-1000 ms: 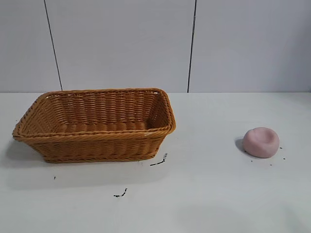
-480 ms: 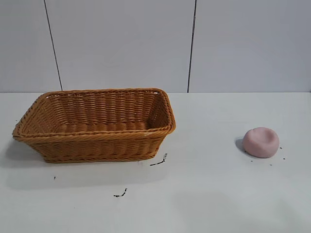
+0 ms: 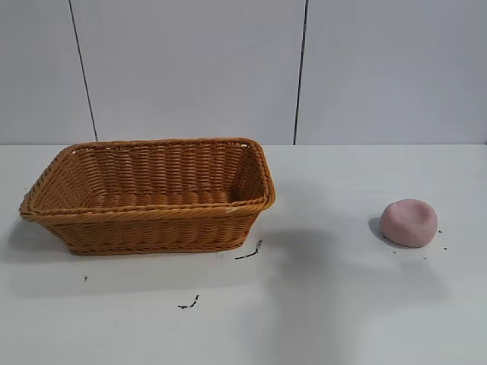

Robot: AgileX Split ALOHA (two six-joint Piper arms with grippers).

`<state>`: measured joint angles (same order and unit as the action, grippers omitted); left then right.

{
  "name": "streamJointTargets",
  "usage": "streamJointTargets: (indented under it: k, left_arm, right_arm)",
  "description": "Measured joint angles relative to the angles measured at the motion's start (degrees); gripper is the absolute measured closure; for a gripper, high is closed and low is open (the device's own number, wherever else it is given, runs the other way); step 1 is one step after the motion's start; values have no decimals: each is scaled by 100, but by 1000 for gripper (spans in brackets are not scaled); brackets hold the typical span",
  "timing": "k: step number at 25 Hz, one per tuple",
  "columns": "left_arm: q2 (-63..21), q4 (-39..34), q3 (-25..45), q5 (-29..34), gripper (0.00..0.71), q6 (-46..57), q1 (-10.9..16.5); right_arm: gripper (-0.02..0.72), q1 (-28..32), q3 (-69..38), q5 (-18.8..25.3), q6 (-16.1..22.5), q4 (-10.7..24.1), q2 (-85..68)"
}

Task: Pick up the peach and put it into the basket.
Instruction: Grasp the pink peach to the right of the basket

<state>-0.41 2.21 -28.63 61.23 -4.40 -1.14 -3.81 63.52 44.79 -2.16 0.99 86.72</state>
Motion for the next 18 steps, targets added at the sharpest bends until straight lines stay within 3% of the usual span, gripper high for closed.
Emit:
streamJointTargets:
  k: [6,18]
  left_arm:
    - [0,0,0,0,18,0,0]
    - [0,0,0,0,18,0,0]
  right_arm:
    - [14,-320,694,-59,46,6,1097]
    - [14,-42,801,-594,137,21,2529]
